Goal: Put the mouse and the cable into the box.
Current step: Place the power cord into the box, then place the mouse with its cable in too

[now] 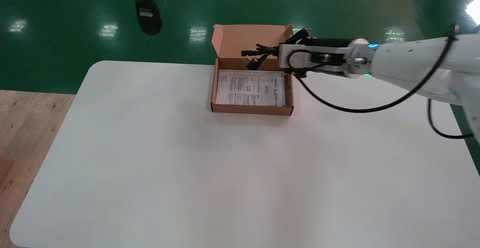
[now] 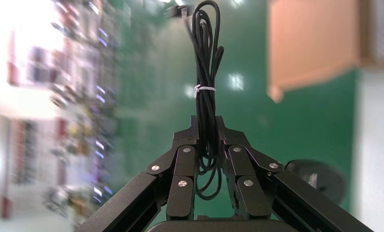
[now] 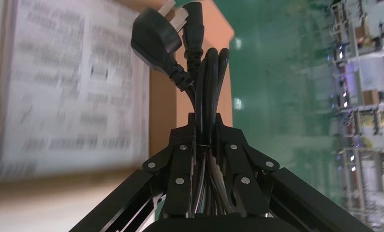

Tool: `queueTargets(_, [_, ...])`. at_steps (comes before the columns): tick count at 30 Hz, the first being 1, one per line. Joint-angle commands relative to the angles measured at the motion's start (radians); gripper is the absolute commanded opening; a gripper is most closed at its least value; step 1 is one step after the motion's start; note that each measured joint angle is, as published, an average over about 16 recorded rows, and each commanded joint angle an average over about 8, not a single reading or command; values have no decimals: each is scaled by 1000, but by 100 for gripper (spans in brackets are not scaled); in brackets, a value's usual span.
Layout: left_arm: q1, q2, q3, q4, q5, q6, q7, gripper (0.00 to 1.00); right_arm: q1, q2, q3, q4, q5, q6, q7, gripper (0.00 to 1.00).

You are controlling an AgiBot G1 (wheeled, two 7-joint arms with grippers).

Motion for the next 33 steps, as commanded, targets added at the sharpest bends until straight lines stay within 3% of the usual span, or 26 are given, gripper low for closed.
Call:
queueTargets(1, [-2,23,-23,-16,-35,-13,33,0,-7,-56,0,0,-4,57,-12,0])
queueTargets(10, [-60,74,-31,37,-43,-17,212,0,-69,-92,-82,103,45,94,-3,0])
queueTargets(22, [-115,104,-13,150,-12,-44,288,0,-118,-89,-271,175,118,165,61,1])
queueTargets(24, [-120,105,-11,161,-10,-32,292,0,-121,-88,-299,176,127,169,72,15])
queueTargets(30, [-131,107,-6,188,-4,4,299,0,-121,-87,-370,183,158,172,97,90])
queueTargets(31, [-132,107,-5,191,-3,7,300,0,-120,-86,-379,185,164,173,100,98])
queueTargets(33, [-134,110,-3,197,0,11,302,0,-118,-86,-396,186,177,179,104,100])
